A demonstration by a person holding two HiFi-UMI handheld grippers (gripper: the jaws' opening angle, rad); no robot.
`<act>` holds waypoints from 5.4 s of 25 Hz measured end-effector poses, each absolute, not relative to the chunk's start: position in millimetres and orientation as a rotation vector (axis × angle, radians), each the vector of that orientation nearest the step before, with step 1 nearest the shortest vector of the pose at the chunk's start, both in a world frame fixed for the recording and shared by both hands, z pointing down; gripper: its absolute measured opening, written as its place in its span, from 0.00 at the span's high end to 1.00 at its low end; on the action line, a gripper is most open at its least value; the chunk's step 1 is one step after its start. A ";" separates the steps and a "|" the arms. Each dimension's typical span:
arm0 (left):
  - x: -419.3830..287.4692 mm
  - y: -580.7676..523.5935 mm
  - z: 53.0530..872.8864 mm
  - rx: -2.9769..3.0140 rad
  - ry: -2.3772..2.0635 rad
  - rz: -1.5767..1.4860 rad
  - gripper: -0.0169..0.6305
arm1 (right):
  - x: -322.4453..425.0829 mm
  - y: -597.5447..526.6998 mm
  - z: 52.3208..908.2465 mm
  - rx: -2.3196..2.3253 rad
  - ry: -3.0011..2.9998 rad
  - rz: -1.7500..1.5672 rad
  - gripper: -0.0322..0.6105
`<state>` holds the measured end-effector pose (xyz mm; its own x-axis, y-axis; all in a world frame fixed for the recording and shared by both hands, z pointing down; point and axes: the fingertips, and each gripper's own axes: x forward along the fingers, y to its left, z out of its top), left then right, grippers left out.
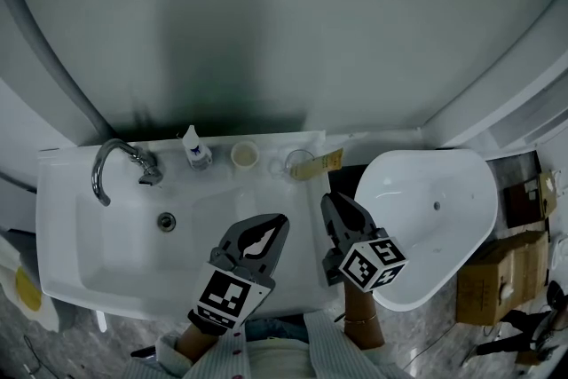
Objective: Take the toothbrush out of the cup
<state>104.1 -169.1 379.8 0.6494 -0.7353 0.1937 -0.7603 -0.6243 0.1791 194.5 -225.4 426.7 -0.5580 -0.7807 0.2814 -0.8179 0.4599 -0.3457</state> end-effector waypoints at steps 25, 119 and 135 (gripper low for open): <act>92.3 -216.0 439.5 2.533 -1.186 0.216 0.94 | 192.7 -286.4 501.4 1.461 -2.421 0.822 0.66; 45.4 -215.8 428.8 2.480 -1.361 0.191 0.94 | 187.9 -304.6 471.3 1.594 -2.416 0.587 0.88; 68.6 -160.2 398.6 2.533 -1.395 0.153 0.94 | 195.6 -253.4 398.1 1.558 -2.622 0.496 0.88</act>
